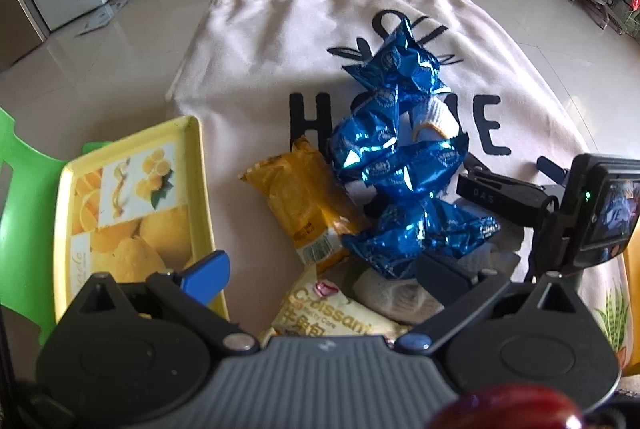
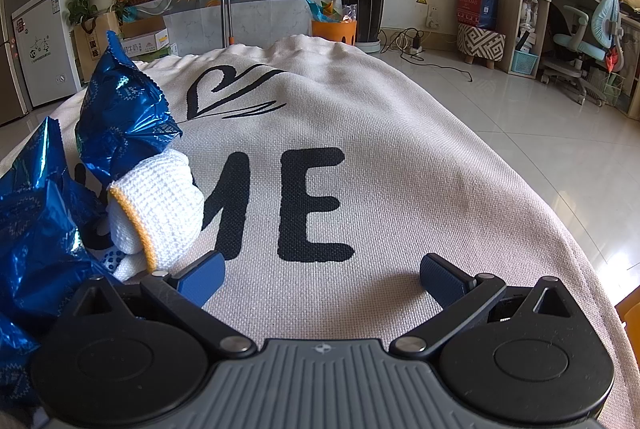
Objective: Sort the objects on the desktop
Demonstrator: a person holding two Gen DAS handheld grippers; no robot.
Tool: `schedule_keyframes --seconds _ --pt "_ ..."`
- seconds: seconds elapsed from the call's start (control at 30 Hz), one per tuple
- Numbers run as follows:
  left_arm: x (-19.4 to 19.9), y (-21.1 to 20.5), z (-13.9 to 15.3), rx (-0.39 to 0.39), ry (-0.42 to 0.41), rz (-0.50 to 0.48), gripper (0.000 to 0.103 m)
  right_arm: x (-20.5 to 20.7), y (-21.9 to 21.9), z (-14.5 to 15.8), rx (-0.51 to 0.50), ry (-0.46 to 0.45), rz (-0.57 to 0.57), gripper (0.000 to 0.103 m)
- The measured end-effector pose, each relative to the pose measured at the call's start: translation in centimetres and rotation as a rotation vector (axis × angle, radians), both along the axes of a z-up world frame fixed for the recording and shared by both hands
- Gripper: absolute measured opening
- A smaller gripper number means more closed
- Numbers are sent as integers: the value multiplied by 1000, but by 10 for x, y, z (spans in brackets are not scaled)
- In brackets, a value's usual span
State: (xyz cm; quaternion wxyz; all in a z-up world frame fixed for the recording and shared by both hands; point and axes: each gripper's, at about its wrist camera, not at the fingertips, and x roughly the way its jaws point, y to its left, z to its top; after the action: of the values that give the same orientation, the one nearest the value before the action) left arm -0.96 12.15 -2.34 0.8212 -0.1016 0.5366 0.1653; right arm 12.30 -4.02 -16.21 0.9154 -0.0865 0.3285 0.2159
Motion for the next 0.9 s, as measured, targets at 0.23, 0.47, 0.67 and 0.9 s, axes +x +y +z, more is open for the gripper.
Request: schedule_keyframes --seconds 0.23,0.47,0.67,0.9 --pt "-6 5 -26 -64 82 36 102 0 0 0 0 0 0 103" --pt "-9 10 -32 -78 106 22 102 0 0 0 0 0 0 103" --pt "-13 9 -37 -82 126 3 102 1 1 0 0 0 1 103" --pt "-9 1 -41 -73 139 -22 102 1 1 2 -17 40 -17 103"
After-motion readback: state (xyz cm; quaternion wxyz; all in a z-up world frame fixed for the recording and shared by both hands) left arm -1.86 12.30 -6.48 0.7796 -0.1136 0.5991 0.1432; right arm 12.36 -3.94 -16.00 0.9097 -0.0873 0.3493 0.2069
